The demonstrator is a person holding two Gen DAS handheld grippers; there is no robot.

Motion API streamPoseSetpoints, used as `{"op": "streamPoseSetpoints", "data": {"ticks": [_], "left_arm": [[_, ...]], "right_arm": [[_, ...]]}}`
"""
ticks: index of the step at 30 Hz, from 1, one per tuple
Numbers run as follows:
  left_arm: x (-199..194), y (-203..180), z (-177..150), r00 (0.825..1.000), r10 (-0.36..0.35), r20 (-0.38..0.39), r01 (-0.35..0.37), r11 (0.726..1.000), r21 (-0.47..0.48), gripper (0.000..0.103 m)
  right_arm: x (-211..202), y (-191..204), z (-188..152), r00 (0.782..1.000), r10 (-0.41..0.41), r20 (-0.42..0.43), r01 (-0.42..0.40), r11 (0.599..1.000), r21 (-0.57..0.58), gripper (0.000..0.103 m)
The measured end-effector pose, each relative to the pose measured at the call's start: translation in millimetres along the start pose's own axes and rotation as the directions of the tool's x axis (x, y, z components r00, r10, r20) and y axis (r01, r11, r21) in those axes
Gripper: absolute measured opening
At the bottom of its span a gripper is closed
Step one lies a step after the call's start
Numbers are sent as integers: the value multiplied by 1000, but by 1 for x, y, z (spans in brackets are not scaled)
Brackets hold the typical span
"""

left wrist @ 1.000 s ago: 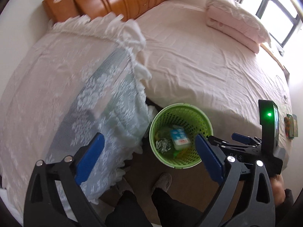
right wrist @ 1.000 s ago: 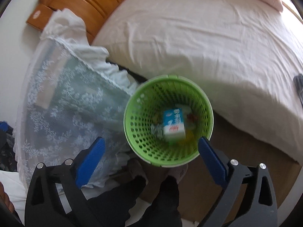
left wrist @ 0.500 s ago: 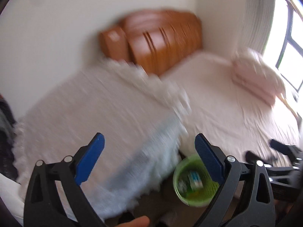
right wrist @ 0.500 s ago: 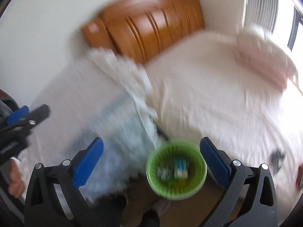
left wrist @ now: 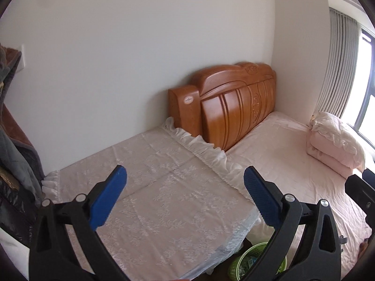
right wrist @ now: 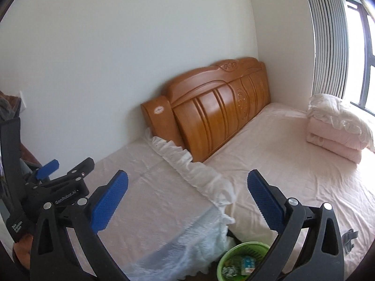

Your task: Collect trash

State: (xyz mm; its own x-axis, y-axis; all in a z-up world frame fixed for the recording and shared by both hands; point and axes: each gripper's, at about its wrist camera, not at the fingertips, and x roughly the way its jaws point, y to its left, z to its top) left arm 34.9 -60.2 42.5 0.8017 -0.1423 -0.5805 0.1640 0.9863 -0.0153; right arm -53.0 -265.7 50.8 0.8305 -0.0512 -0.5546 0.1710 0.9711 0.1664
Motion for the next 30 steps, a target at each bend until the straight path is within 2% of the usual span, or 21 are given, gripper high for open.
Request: {"op": "streamPoseSetpoints", "data": {"ticks": [9,30], "left_arm": [[16,29,-7,999,10,-43,-12,999,-53,96],[16,26,-19,998,24,-66,-29,997,-76,96]], "right_arm": [[23,23,-13,998,-10,-67,10,1000,-5,101],[35,25,-18,995,-6,-96,4,1000,-29,101]]}}
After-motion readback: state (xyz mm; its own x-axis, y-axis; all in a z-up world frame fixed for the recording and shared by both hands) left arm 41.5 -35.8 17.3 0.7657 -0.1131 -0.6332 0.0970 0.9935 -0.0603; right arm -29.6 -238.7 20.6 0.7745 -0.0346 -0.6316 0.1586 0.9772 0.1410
